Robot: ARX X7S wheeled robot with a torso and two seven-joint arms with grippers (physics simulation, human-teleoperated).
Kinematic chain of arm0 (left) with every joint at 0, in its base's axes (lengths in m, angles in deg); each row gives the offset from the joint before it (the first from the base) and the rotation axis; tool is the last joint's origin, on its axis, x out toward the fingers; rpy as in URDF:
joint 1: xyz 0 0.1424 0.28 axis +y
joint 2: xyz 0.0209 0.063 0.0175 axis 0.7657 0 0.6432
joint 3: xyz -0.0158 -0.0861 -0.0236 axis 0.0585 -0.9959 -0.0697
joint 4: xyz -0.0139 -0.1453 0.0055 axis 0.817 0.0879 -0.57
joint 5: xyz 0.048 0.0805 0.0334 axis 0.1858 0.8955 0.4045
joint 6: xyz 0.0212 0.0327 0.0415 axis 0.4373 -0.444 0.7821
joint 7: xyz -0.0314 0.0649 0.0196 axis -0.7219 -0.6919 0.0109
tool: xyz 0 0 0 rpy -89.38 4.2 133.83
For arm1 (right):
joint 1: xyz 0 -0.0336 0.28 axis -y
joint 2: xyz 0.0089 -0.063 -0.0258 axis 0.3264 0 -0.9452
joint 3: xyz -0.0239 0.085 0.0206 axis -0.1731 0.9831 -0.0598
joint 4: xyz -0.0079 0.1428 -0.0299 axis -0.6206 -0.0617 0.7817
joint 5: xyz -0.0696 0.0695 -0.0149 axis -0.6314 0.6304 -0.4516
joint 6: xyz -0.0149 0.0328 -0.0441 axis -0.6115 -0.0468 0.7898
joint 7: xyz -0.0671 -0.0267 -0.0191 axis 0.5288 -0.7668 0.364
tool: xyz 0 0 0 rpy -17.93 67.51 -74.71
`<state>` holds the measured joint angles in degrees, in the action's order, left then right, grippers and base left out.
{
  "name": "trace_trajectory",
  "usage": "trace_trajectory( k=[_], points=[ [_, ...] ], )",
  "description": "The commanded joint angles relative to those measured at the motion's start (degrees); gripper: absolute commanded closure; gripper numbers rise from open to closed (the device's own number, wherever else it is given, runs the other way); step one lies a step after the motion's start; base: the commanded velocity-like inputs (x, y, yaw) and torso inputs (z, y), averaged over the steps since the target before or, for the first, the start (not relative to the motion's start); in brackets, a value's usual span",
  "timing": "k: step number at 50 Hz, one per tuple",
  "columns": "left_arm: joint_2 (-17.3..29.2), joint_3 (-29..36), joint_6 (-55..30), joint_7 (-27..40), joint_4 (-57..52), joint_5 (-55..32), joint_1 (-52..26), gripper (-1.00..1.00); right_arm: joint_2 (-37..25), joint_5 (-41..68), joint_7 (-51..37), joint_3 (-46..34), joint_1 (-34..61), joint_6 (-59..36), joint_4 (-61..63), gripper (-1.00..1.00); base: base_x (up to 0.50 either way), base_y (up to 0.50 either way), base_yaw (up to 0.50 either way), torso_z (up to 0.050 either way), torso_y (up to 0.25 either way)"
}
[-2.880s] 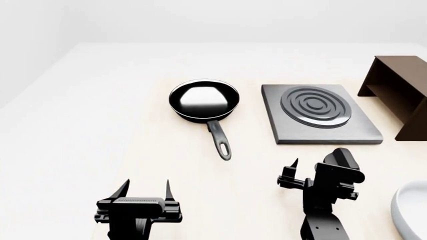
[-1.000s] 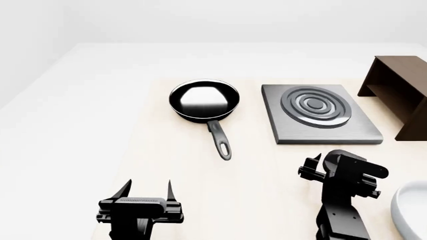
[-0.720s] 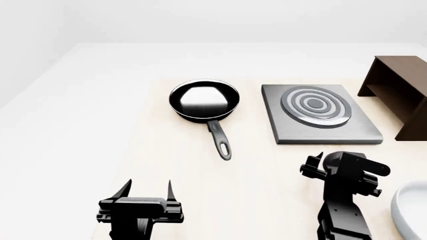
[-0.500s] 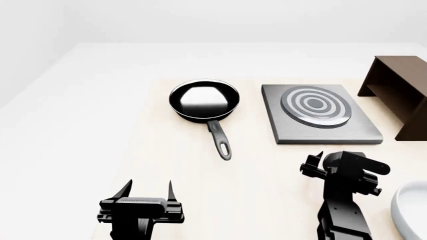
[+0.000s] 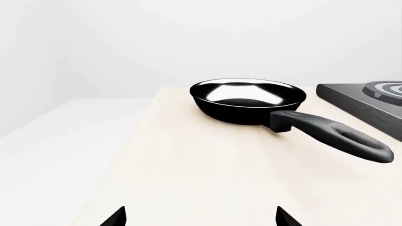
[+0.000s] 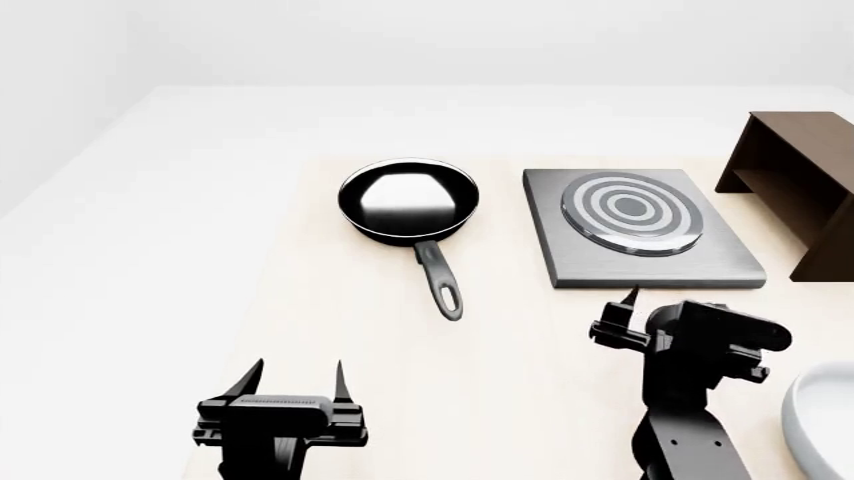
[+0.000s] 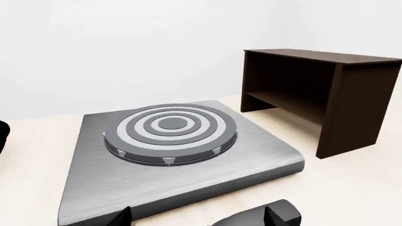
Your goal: Turn on the stove.
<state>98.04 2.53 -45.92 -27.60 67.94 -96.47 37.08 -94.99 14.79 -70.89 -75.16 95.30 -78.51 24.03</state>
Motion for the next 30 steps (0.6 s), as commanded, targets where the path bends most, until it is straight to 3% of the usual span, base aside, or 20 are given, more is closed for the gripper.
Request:
trace_trajectory(
  k=[1,12,30],
  points=[
    [0.43,0.09,-0.14,0.43,-1.04,-0.28,0.37,-1.00,-1.19,-1.32,-3.49,-3.62,-11.96,-6.25,26.56,-1.00,0.00,0.00,0.00,0.000,0.000],
    [1.10,0.50,-0.52,1.15,-3.86,-0.20,1.61,-1.00,-1.82,-8.02,-3.55,-11.60,-24.71,-0.85,41.46,-1.00,0.00,0.00,0.00,0.000,0.000],
    [1.58,1.53,-0.39,1.66,-5.60,0.21,2.51,-1.00,-1.09,-12.49,-4.24,-15.93,-29.51,6.58,39.17,-1.00,0.00,0.00,0.00,0.000,0.000]
  ],
)
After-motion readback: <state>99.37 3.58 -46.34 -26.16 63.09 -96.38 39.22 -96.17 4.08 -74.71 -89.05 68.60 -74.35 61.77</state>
